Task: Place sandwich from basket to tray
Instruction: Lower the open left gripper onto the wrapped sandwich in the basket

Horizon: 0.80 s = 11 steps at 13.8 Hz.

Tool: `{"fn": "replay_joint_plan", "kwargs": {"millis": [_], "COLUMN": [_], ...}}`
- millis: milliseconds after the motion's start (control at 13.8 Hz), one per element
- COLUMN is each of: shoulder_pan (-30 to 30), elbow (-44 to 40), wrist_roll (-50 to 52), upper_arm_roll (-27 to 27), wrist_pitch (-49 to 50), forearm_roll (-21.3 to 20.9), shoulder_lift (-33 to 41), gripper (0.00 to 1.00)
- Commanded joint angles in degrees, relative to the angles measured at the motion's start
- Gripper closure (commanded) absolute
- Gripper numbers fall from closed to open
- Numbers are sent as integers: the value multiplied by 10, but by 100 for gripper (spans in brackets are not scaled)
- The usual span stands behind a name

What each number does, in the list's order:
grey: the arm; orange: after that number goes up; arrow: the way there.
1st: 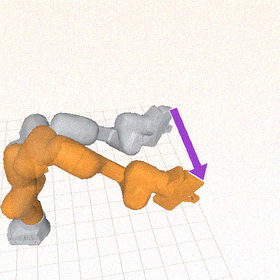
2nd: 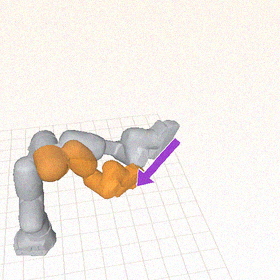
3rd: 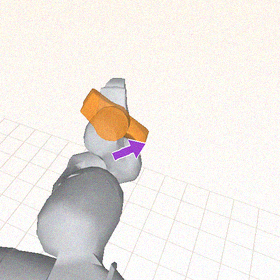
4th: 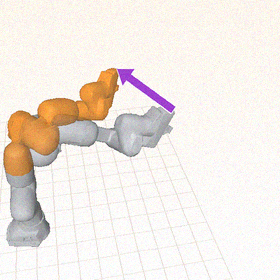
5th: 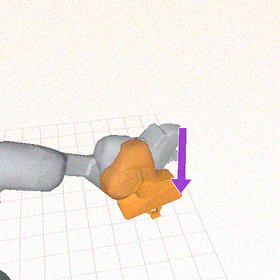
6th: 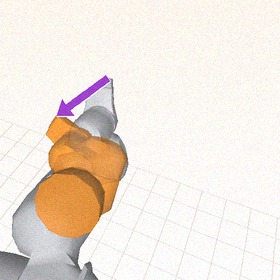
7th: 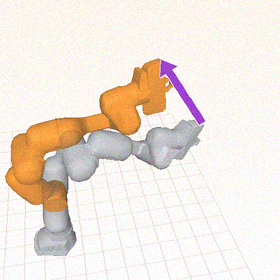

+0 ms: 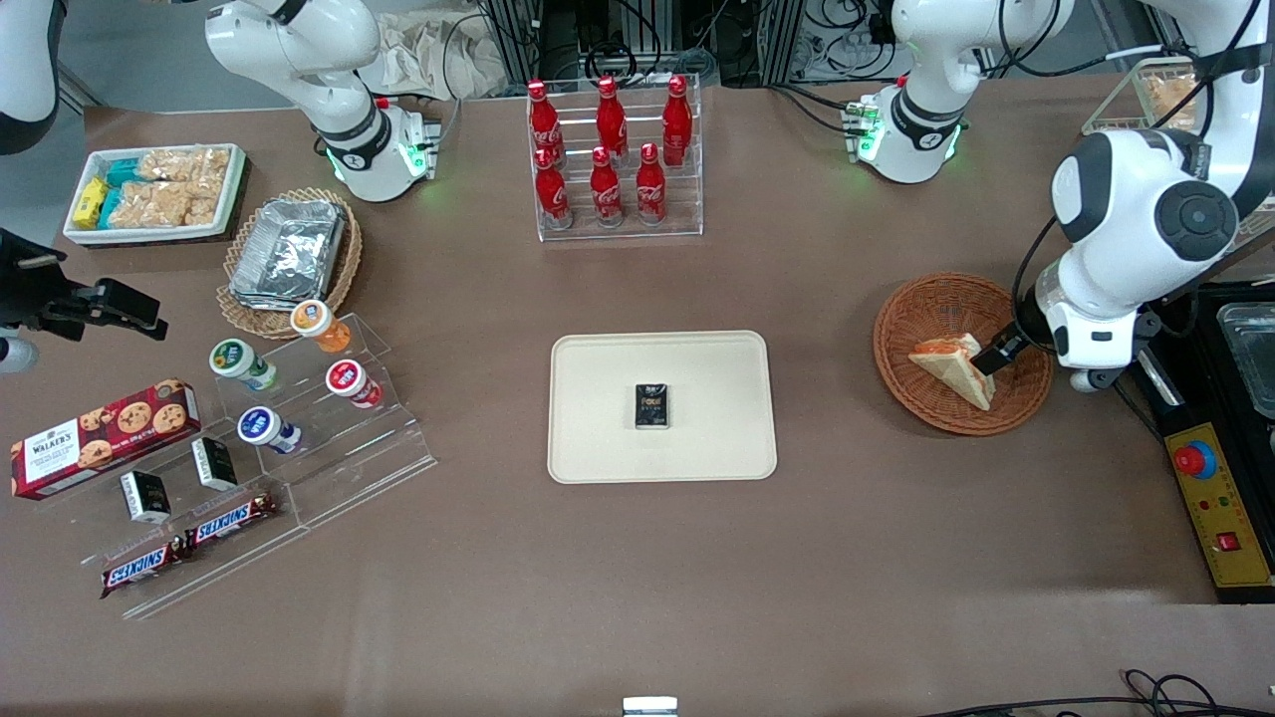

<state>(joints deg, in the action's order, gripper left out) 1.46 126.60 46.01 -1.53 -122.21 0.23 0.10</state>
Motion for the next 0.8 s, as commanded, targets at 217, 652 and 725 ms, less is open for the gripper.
{"fn": "replay_joint_plan", "kwargs": {"millis": [217,652,725], "shoulder_pan": [-1,-1,-3], "elbow": [29,50,55], "wrist_roll": [25,61,61], "upper_arm_roll": [-1,0,0], "wrist_pitch": [-55,-72,-79], "forearm_roll": [4,3,4], "shoulder_lift": [-20,-37,-37], "gripper": [0,0,0]}}
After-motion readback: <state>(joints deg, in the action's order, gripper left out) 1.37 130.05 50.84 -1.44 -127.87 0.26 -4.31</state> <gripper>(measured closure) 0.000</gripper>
